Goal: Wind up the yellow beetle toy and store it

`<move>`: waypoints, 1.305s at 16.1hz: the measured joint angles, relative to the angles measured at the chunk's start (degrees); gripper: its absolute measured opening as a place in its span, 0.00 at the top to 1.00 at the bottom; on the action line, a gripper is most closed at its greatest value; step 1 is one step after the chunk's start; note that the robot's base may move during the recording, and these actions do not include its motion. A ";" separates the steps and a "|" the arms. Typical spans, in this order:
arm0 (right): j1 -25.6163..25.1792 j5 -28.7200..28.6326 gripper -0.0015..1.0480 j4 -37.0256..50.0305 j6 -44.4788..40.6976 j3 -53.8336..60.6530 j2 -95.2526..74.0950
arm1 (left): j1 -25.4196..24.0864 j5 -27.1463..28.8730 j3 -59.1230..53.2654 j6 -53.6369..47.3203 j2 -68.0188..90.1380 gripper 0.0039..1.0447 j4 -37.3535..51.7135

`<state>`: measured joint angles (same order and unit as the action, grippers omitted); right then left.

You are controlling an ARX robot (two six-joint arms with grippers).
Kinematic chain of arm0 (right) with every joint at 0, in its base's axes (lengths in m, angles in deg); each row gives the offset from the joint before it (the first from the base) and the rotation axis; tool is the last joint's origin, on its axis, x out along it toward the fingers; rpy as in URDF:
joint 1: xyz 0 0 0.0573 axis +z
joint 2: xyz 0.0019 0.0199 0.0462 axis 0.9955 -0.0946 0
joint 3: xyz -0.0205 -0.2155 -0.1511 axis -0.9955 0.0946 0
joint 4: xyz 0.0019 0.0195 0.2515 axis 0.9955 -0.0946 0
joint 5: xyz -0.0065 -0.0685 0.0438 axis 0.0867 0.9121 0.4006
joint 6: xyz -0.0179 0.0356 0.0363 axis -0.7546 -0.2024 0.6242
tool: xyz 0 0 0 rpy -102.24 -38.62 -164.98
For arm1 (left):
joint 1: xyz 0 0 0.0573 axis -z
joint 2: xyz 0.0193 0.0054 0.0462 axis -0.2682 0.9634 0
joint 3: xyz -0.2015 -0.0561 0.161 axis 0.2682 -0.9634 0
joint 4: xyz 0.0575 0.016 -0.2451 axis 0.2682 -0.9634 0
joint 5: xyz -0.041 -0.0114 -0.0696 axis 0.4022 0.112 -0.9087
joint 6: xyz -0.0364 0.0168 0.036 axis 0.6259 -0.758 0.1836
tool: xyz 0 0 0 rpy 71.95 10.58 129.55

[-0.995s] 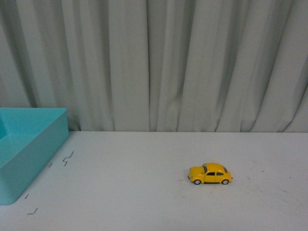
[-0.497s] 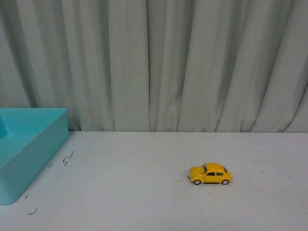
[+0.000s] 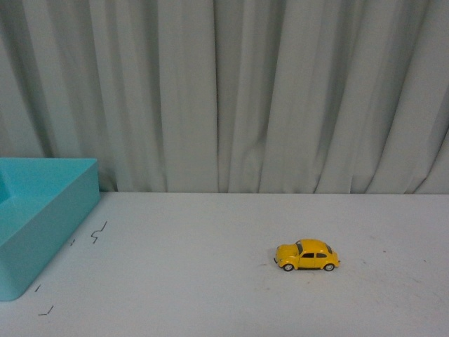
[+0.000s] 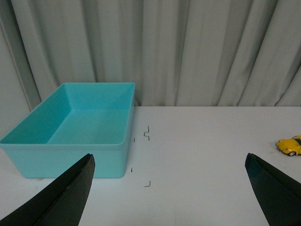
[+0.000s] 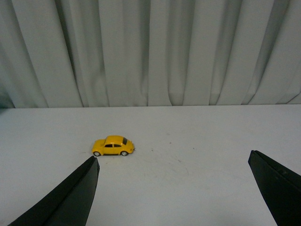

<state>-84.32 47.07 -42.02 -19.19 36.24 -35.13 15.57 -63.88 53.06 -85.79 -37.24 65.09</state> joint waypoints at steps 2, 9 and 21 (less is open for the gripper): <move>0.00 0.00 0.06 0.00 0.00 0.00 -0.02 | 0.00 0.00 0.02 0.00 0.00 0.06 0.00; 0.00 0.00 0.06 0.00 0.00 0.00 0.00 | 0.00 0.00 0.00 0.00 0.00 0.06 0.00; 0.00 0.00 0.06 0.00 0.00 0.00 -0.02 | 0.00 -0.02 0.00 0.00 0.00 0.06 0.00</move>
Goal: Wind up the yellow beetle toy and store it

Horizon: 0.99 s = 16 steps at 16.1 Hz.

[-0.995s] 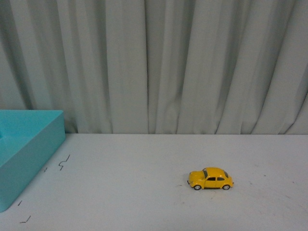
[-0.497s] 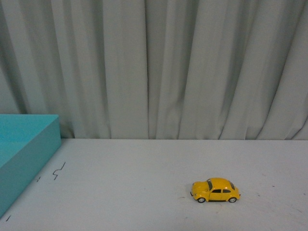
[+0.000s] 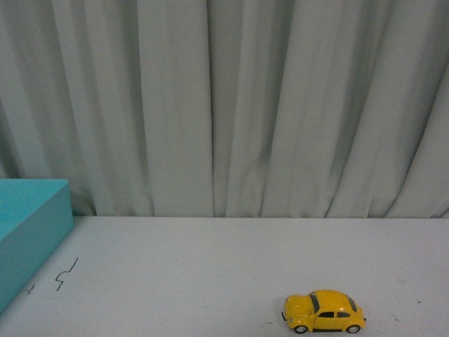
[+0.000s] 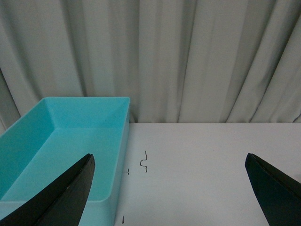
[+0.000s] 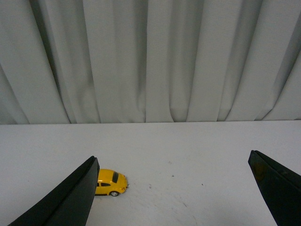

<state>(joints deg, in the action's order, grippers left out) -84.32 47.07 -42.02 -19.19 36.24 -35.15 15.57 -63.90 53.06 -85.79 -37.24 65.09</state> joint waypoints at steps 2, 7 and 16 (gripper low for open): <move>0.00 0.00 0.06 0.00 0.00 0.00 0.00 | 0.00 0.02 0.00 0.00 0.00 0.06 0.00; 0.00 0.00 0.06 0.00 0.00 0.00 0.00 | 0.00 0.02 0.00 0.00 0.00 0.06 0.00; 0.00 0.00 0.06 -0.02 0.00 0.00 0.00 | 0.00 0.02 0.00 0.00 0.00 0.06 -0.02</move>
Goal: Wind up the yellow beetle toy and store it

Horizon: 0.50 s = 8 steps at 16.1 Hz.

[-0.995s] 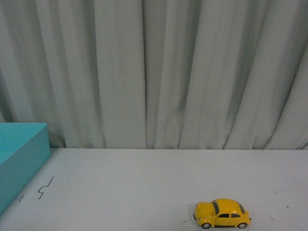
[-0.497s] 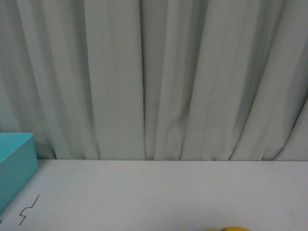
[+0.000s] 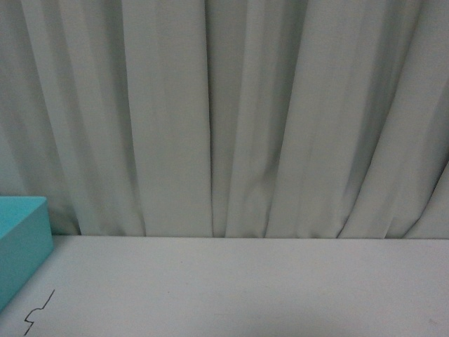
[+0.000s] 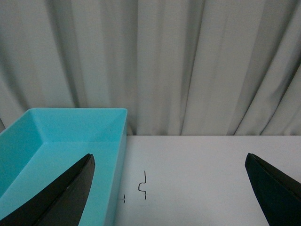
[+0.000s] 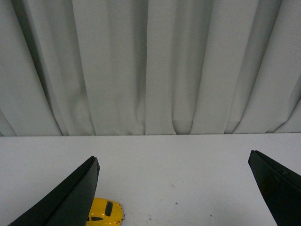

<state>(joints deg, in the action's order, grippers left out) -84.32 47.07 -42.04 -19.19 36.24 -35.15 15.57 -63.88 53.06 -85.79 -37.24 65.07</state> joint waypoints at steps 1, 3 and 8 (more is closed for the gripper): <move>0.00 0.00 0.06 0.00 0.00 0.00 0.00 | 0.00 0.00 0.00 0.00 0.00 0.06 0.00; 0.00 0.00 0.06 0.00 0.00 0.00 0.00 | 0.00 0.00 0.00 0.00 0.00 0.06 0.00; 0.00 0.00 0.06 0.00 0.00 0.00 0.00 | 0.00 0.00 0.00 0.00 0.00 0.06 0.00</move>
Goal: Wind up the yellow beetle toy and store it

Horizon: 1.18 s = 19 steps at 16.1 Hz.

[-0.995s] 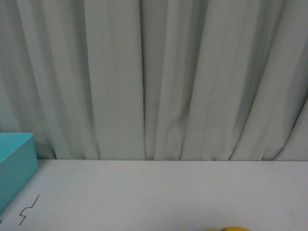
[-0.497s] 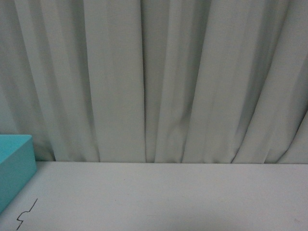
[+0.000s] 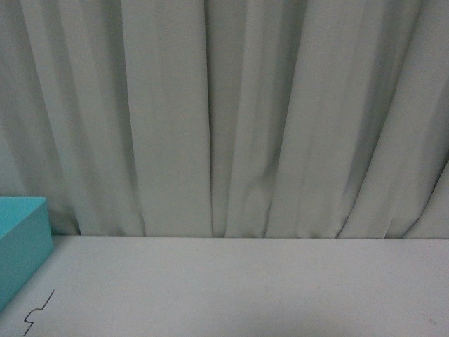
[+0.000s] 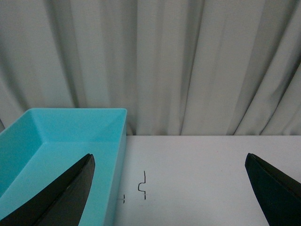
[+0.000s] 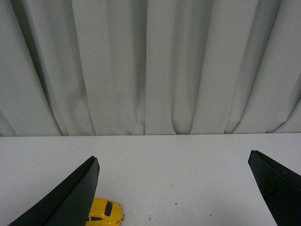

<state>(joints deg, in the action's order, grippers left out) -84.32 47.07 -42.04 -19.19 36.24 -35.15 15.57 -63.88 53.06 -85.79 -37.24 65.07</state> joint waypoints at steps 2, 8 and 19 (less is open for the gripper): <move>0.00 0.00 0.06 0.00 0.00 0.00 0.00 | 0.00 0.00 0.00 0.00 0.00 0.06 0.00; 1.18 15.12 0.06 8.68 -0.55 -0.74 -6.54 | 0.00 -0.04 0.00 0.00 0.00 0.06 0.02; -4.72 -35.76 0.06 -31.34 -80.65 -62.64 -95.17 | 0.00 0.02 0.00 0.00 0.00 0.06 -0.02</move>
<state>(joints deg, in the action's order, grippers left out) -89.04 11.31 -73.38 -99.84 -26.40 -130.32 15.57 -63.86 53.06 -85.79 -37.24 65.05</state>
